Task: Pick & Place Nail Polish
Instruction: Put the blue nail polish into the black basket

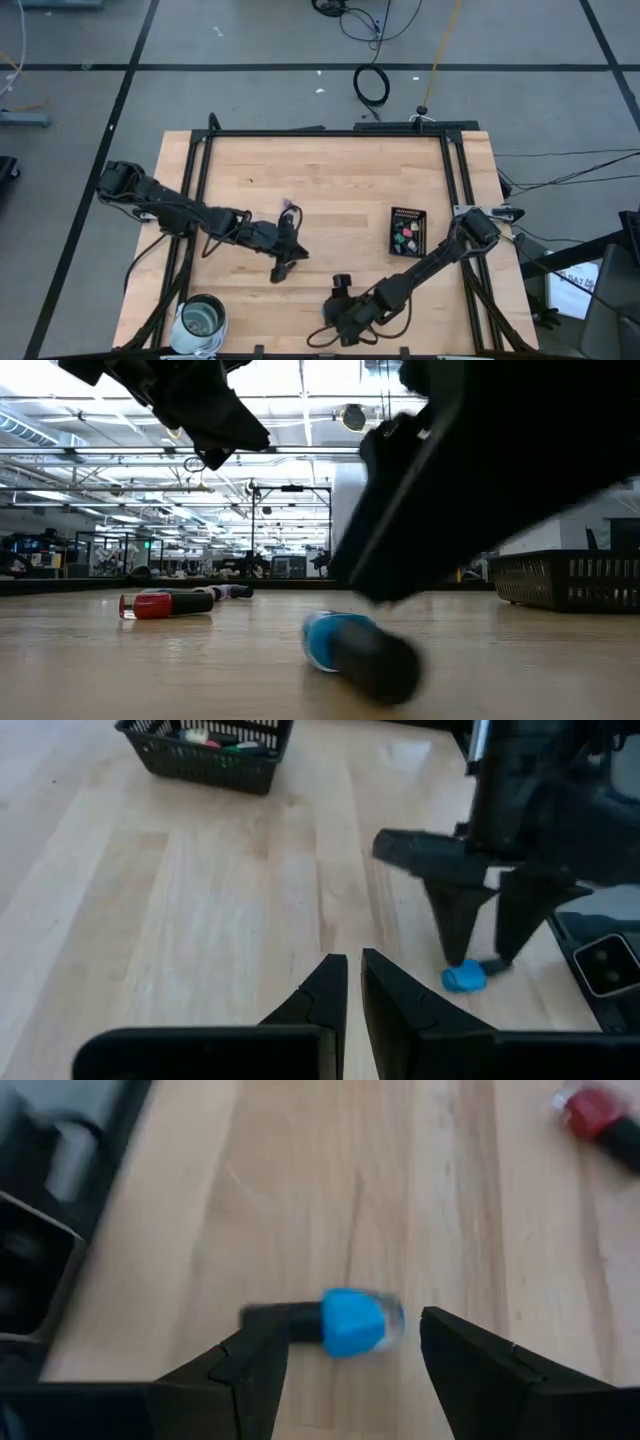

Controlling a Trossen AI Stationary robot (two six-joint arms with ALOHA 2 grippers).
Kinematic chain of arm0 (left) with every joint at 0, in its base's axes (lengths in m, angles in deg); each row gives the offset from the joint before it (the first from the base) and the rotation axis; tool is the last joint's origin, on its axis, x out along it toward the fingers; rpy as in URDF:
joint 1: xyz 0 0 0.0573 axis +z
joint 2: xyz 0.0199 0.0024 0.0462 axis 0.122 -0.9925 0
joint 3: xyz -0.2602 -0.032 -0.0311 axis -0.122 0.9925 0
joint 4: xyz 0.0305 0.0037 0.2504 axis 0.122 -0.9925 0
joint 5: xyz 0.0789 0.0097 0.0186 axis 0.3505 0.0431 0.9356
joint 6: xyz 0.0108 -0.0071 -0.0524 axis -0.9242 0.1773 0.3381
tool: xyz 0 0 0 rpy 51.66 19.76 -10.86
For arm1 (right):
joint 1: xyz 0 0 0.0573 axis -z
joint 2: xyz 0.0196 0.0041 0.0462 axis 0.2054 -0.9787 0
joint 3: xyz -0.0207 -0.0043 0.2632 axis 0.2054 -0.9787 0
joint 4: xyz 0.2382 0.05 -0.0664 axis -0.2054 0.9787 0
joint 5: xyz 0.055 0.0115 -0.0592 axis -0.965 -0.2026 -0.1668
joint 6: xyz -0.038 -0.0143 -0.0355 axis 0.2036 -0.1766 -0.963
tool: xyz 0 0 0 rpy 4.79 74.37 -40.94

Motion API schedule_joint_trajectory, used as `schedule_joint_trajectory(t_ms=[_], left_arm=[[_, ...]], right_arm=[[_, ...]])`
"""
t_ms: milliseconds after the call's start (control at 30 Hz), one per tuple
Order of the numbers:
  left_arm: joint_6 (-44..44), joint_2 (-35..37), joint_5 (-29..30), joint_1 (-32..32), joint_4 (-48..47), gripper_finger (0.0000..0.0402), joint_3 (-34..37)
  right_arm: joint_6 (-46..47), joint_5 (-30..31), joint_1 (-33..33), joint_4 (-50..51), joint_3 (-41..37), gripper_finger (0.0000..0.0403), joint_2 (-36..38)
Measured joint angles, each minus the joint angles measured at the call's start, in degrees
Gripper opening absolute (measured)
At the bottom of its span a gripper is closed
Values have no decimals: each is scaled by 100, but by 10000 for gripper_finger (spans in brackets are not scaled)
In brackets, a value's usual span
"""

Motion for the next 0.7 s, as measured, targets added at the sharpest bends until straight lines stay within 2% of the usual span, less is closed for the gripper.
schedule_joint_trajectory(t_ms=[133,233,533,700], left_arm=[[4,0,108,-74,-35,30,0],[81,0,160,-90,-54,30,0],[135,0,190,-90,-99,31,0],[118,0,220,-90,-106,31,0]], right_arm=[[-424,-26,16,-418,2,212,-104],[-388,-135,56,-483,0,212,-104],[-311,-142,50,83,-48,212,-111],[-284,-565,67,285,-48,212,-109]])
